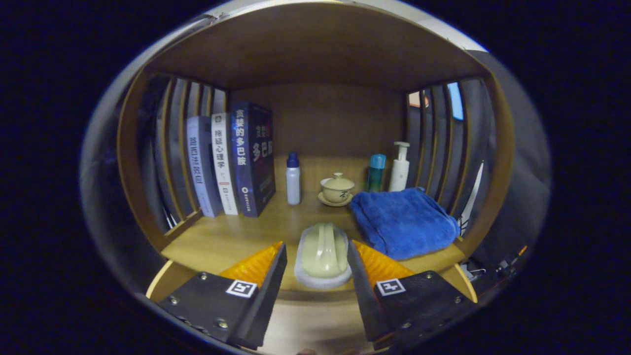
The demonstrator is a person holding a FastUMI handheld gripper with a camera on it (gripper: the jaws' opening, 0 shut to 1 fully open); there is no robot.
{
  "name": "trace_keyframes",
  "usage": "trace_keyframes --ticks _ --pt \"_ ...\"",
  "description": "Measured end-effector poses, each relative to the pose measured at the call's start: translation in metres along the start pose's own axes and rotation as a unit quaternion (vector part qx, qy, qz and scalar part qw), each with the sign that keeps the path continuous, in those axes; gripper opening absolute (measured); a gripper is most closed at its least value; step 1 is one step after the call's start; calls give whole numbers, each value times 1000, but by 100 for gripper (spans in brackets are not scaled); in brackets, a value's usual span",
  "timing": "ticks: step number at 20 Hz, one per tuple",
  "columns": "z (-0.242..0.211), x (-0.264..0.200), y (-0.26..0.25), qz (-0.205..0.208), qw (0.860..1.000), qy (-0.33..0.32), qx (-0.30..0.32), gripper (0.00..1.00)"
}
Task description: Pull open the drawer, take out the items inside it, and place them on the countertop above the cabinet.
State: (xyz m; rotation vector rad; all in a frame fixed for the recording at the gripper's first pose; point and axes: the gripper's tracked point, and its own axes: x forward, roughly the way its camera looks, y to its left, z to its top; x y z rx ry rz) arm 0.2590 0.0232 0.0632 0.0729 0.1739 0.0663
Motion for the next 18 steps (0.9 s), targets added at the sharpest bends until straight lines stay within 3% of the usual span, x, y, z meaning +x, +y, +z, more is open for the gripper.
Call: trace_keyframes --ticks 3,8,18 --pt "-16 -44 -10 -13 999 -29 45 73" --pt "-64 -92 -19 -41 998 -12 41 73" --pt "-107 -103 -4 -13 997 -31 65 73"
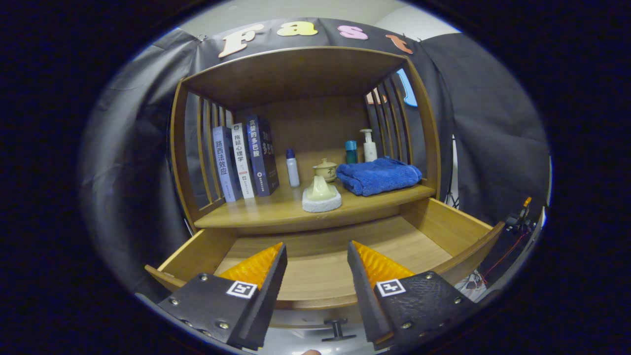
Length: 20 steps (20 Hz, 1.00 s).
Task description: Pull open the drawer, take out the items inside it, and place them on the countertop above the cabinet.
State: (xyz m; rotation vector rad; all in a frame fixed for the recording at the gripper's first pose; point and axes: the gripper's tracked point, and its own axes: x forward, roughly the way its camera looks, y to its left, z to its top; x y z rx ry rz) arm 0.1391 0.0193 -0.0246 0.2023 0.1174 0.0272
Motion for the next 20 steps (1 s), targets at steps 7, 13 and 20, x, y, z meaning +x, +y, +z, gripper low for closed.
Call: trace_keyframes --ticks 7,13,20 --pt "-10 4 -6 -5 1000 5 -24 73" --pt "-7 2 -3 8 998 -29 -46 74" --pt "-8 0 -5 6 998 -48 -50 74"
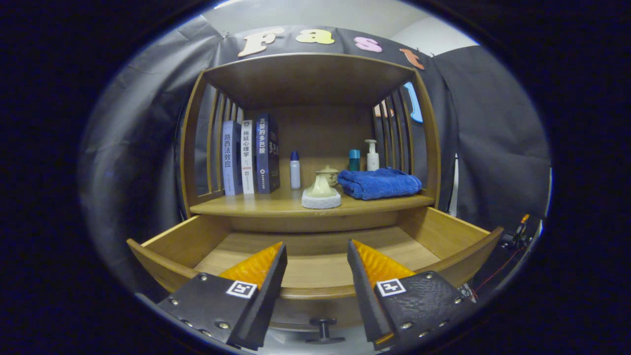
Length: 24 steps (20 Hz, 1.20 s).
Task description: Pull open the drawer, take out the items inside it, and place them on the countertop above the cabinet.
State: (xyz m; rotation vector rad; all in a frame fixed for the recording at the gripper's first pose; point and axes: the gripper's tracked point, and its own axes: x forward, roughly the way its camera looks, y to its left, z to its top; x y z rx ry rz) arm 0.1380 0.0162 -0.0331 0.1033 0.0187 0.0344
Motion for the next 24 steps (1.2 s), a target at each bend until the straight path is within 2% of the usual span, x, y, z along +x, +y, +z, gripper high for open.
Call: trace_keyframes --ticks 24 --pt "0 -1 0 2 1000 8 -4 73"
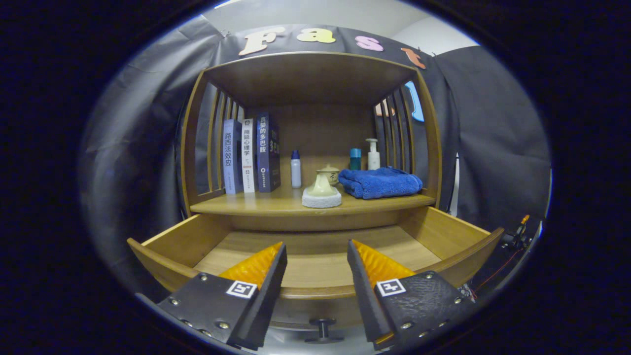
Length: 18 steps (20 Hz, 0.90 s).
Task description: Pull open the drawer, take out the items inside it, and place them on the countertop above the cabinet.
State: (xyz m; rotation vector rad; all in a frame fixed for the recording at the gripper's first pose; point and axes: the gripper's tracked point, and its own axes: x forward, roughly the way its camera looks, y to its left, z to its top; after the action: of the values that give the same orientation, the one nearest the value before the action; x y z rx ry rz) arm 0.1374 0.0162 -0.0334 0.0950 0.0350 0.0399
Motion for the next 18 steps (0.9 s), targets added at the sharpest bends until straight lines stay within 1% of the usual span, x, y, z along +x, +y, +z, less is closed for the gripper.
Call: trace_keyframes --ticks 18 --pt "1 0 0 2 1000 -4 0 74"
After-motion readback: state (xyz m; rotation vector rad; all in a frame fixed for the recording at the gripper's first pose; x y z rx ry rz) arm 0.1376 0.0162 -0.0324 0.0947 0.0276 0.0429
